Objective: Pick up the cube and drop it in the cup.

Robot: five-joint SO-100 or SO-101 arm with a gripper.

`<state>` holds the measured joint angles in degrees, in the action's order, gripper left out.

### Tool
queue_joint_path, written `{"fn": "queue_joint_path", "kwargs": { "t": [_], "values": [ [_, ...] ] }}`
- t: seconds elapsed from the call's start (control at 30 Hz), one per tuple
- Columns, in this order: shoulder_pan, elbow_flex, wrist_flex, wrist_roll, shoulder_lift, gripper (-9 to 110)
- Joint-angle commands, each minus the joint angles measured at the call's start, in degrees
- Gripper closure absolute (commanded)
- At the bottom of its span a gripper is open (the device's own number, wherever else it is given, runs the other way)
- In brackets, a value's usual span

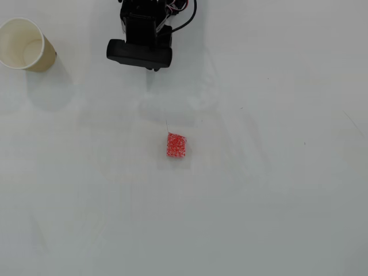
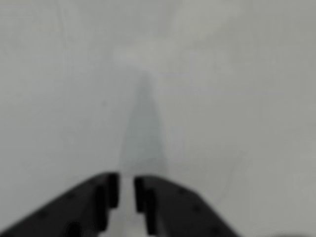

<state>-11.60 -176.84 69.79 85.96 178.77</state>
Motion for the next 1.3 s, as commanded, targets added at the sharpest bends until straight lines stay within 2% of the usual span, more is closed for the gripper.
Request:
{"fn": "queue_joint_path", "kwargs": {
  "t": [0.0, 0.47, 0.93, 1.27],
  "values": [
    [-0.5, -1.6, -0.5, 0.6, 1.1, 102],
    [0.4, -1.8, -2.3, 0.2, 1.1, 102],
    [-0.2, -2.1, -24.9, 0.0, 1.1, 102],
    [0.1, -2.1, -36.1, -0.1, 1.1, 102]
  ]
}}
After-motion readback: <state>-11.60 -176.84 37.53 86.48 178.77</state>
